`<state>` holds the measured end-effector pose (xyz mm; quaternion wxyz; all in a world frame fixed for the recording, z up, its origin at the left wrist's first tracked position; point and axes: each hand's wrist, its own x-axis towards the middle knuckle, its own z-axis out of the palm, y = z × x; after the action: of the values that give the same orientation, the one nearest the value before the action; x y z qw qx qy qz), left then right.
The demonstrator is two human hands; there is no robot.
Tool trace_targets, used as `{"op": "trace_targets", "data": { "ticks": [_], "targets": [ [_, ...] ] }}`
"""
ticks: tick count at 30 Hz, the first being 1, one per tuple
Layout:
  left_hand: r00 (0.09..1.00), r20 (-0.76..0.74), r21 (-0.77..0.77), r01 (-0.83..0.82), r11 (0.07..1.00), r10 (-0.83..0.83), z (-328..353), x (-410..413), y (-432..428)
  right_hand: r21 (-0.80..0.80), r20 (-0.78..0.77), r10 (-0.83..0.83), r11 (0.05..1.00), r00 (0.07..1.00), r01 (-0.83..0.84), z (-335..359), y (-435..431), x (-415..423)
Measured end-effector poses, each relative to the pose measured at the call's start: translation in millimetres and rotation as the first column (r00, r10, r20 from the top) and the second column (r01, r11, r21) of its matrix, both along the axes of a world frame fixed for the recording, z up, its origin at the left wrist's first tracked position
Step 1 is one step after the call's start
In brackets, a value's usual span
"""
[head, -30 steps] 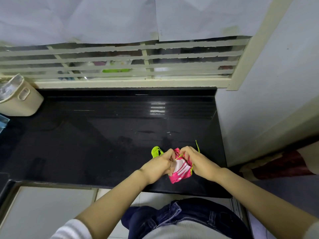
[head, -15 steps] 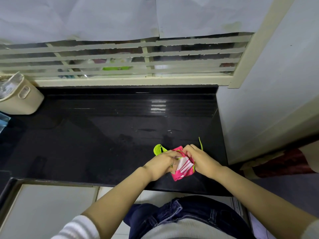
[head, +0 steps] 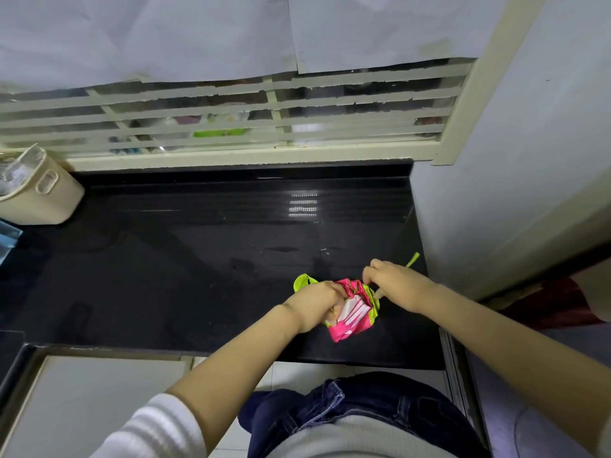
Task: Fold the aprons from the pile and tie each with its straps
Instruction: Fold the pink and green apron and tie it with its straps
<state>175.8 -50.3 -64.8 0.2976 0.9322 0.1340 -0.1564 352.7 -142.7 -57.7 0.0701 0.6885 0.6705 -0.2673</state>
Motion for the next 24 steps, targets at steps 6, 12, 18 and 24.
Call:
{"op": "trace_targets", "data": {
  "ticks": [6,12,18,24],
  "targets": [
    [1.0,-0.013,0.011,-0.015,1.0,0.015,-1.5,4.8,5.3,-0.3,-0.001,-0.029,0.954,1.0,0.027,39.7,19.2,12.2],
    [0.985,0.018,-0.057,-0.168,0.984,0.169,-4.6,5.7,5.6,0.02,-0.323,-0.165,0.983,0.932,0.181,42.9,22.8,-11.7],
    [0.873,0.024,-0.327,-0.453,0.829,0.487,-10.6,-6.4,-6.7,-0.13,-0.71,-0.46,0.83,0.533,0.543,9.7,8.2,-48.5],
    [0.779,0.081,-0.364,-0.558,0.746,0.622,-20.8,-7.4,-16.5,-0.178,-0.733,-0.551,0.721,0.399,0.67,-17.4,-5.3,-52.1]
  ]
}}
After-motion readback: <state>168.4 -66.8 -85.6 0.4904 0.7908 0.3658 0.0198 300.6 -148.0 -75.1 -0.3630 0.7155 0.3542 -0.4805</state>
